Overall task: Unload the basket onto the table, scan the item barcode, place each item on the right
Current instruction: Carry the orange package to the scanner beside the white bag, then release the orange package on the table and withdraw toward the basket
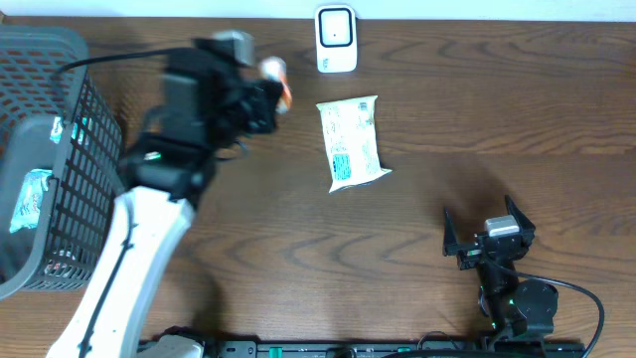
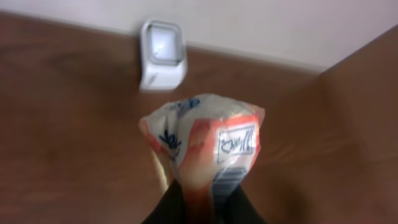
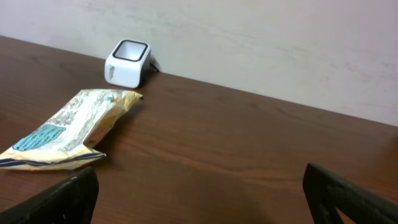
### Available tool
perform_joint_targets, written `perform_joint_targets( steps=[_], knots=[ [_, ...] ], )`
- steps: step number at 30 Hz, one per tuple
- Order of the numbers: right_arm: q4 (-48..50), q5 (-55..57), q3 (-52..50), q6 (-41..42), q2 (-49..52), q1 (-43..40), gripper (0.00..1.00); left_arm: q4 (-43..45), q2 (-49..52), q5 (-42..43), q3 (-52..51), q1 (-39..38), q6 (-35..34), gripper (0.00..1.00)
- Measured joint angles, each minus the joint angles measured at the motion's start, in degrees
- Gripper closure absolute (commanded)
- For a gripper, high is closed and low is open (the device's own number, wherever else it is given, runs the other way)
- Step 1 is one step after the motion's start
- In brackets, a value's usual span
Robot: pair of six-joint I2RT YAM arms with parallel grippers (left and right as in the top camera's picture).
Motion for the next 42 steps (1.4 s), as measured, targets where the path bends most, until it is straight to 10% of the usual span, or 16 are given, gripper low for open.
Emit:
perform_joint_targets(
  steps=[13,23,26,42],
  knots=[
    [0.00,0.00,0.00,0.00,0.00,0.00,0.01,-1.18,18.47,-25.18,0.00,-10.01,5.07,0.92],
    [0.00,0.00,0.00,0.00,0.00,0.00,0.01,0.85,29.90,-27.10,0.00,-10.01,5.35,0.83],
    [0.00,0.00,0.00,0.00,0.00,0.00,0.01,1.40,30.01,-26.27,0.00,-10.01,5.33,0.64],
    [0.00,0.00,0.00,0.00,0.00,0.00,0.01,1.99,28.59,-23.30,0.00,-10.01,5.33,0.54]
  ],
)
